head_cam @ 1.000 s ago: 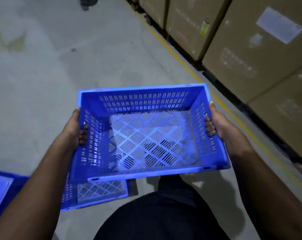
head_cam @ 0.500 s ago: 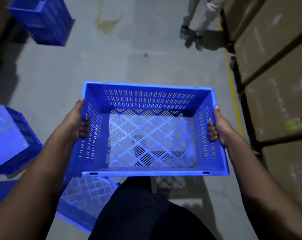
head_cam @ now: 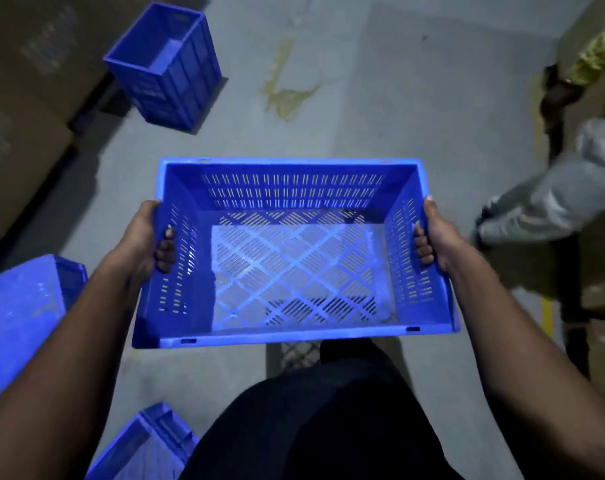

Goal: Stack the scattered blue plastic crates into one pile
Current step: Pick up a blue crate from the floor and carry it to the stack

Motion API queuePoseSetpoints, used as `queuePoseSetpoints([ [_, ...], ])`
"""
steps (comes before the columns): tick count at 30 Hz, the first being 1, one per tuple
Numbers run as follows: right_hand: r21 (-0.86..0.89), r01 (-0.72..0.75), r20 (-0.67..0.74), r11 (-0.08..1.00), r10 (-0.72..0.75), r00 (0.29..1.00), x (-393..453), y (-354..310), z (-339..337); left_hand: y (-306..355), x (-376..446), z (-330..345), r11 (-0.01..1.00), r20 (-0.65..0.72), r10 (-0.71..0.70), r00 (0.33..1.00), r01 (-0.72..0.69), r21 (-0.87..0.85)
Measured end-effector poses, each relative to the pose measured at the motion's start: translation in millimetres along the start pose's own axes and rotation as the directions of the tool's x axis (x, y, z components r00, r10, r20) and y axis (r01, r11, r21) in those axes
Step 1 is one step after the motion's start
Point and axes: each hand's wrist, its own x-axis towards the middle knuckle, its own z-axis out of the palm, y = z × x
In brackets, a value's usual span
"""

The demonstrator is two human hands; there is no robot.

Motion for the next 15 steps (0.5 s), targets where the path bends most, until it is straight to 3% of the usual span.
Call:
queuePoseSetpoints([
  [8,-0.051,-0.008,0.119,0.999,0.014,0.993,206.8,-204.7,44.2,176.9,154.4,48.5,0.998,-0.067,-0.033,0.997,0.029,-0.062],
  [15,-0.167,0.050,0.220,0.985,-0.012,0.975,321.6,-412.6,108.4,326.0,231.1,53.0,0.972,-0.162,-0.023,0.987,-0.016,-0.236],
])
